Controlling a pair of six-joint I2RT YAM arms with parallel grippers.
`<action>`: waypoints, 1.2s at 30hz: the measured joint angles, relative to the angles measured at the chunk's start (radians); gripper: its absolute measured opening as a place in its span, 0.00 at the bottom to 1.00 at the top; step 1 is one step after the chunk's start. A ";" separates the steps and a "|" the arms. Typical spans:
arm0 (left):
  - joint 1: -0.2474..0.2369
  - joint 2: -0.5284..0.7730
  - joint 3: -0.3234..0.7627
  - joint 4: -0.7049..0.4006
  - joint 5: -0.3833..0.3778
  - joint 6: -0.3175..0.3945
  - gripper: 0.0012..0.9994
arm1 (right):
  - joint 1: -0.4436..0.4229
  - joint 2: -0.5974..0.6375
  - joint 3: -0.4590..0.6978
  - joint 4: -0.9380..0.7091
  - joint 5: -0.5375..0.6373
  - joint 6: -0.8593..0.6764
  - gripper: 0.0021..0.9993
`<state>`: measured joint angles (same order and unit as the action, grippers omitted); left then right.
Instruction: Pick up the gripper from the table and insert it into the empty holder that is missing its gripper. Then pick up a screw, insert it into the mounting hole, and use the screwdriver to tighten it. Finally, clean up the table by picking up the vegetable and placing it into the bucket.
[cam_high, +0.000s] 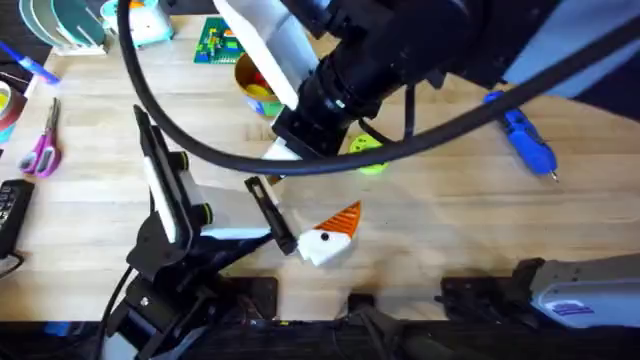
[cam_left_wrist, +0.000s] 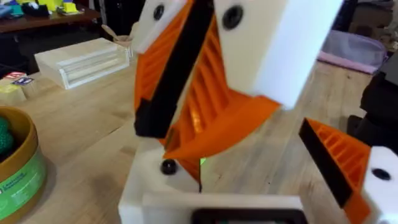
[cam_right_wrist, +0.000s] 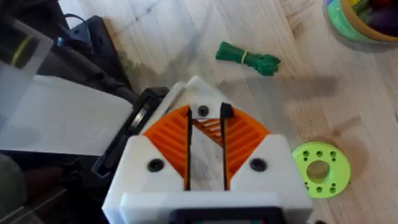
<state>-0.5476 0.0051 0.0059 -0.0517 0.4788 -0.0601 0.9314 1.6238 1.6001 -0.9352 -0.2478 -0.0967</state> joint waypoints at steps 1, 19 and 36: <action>0.000 0.000 0.000 0.000 0.000 0.000 0.99 | 0.000 0.000 0.000 0.000 0.000 0.000 0.28; 0.000 0.000 0.000 0.000 0.000 0.000 0.99 | -0.099 -0.050 0.019 -0.121 0.001 0.000 0.95; 0.000 0.000 0.000 0.000 -0.001 0.000 0.99 | -0.334 -0.436 0.072 -0.471 0.011 -0.024 0.98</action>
<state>-0.5476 0.0054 0.0059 -0.0517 0.4778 -0.0601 0.5972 1.1873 1.6726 -1.4060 -0.2367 -0.1210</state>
